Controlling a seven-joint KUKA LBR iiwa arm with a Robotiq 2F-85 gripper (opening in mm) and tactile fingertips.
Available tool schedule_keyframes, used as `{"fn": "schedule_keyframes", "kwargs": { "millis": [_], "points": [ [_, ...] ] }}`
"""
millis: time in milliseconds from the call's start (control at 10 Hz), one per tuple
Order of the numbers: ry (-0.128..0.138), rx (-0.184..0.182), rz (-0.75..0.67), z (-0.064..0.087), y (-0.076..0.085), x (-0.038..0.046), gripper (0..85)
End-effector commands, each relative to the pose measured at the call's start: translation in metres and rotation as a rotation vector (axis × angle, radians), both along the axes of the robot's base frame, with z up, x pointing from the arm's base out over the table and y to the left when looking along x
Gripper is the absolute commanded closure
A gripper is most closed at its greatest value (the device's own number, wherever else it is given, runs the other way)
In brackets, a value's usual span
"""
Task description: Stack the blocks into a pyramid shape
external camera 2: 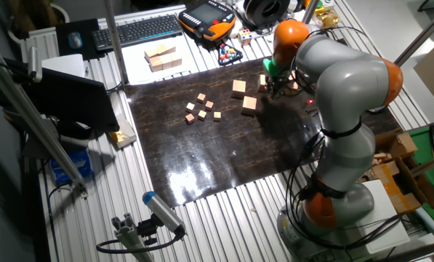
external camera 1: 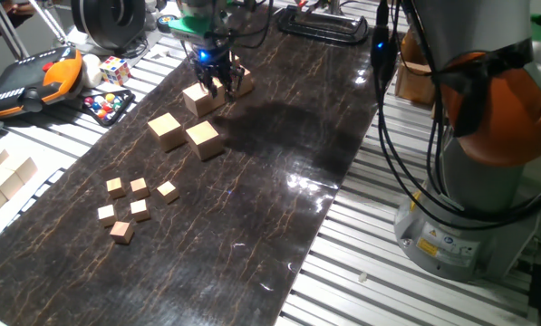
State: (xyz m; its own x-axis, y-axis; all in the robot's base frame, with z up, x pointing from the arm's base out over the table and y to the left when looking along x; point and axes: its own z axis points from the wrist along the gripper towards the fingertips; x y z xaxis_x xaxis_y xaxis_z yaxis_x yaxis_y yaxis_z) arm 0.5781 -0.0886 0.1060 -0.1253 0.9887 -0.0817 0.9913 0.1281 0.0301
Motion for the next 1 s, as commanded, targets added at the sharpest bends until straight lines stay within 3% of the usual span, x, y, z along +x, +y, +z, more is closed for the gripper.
{"fn": "schedule_keyframes", "kwargs": {
  "millis": [0,100,400,600,900],
  "points": [
    [0.002,0.014,0.128,0.000,0.000,0.0000,84.3],
    [0.005,0.030,0.243,0.000,0.000,0.0000,84.3],
    [0.063,0.059,0.580,0.000,0.001,-0.0003,84.3],
    [0.074,0.072,0.678,0.001,0.016,-0.0004,84.3],
    [0.087,0.064,0.762,0.007,0.041,0.0011,84.3]
  ]
}}
